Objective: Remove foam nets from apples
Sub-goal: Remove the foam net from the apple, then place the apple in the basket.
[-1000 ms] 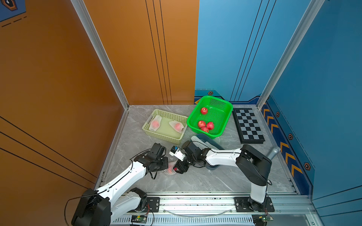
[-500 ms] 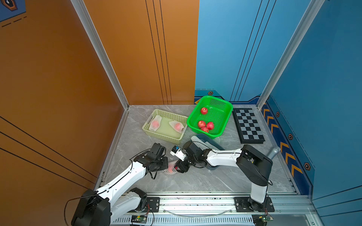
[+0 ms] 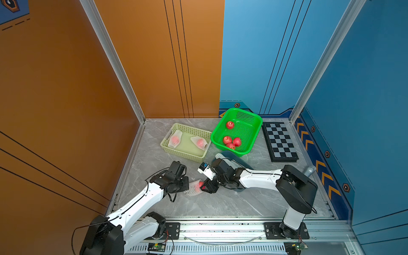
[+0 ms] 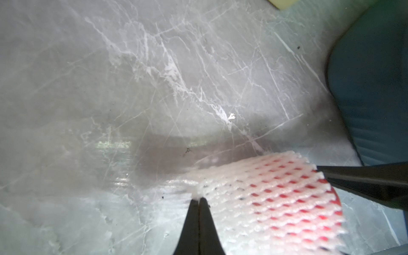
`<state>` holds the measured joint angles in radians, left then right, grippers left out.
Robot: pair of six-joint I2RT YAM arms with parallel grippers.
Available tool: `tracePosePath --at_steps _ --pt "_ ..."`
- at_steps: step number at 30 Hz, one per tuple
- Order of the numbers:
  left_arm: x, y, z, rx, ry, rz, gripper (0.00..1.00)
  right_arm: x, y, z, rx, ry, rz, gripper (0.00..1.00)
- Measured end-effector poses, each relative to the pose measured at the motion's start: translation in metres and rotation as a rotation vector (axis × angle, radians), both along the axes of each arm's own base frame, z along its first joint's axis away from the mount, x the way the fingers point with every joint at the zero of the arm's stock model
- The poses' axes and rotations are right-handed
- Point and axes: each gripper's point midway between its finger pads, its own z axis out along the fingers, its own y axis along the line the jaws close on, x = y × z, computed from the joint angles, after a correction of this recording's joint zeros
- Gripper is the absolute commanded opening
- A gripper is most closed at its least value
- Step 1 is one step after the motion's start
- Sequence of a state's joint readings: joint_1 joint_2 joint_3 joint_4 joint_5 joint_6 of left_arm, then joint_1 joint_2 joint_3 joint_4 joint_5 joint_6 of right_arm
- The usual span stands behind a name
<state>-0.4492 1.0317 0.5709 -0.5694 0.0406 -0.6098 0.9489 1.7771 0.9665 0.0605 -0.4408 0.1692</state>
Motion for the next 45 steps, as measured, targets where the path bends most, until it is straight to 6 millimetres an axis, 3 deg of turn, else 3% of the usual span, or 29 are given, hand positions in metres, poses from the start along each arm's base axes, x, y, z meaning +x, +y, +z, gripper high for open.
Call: tracePosePath --at_steps 18,27,37,45 --pt "0.005 0.014 0.013 0.060 -0.042 0.036 0.00 0.003 -0.004 0.002 -0.036 -0.070 -0.036 0.49" --pt "0.006 0.018 0.019 0.080 -0.056 0.044 0.00 0.015 -0.017 0.032 -0.019 -0.115 -0.081 0.46" --pt "0.008 0.016 0.025 0.072 -0.077 0.034 0.00 0.099 -0.074 0.106 0.066 -0.222 -0.331 0.46" --pt "0.007 0.014 0.025 0.064 -0.073 0.023 0.00 0.175 -0.141 0.120 -0.022 -0.302 -0.585 0.46"
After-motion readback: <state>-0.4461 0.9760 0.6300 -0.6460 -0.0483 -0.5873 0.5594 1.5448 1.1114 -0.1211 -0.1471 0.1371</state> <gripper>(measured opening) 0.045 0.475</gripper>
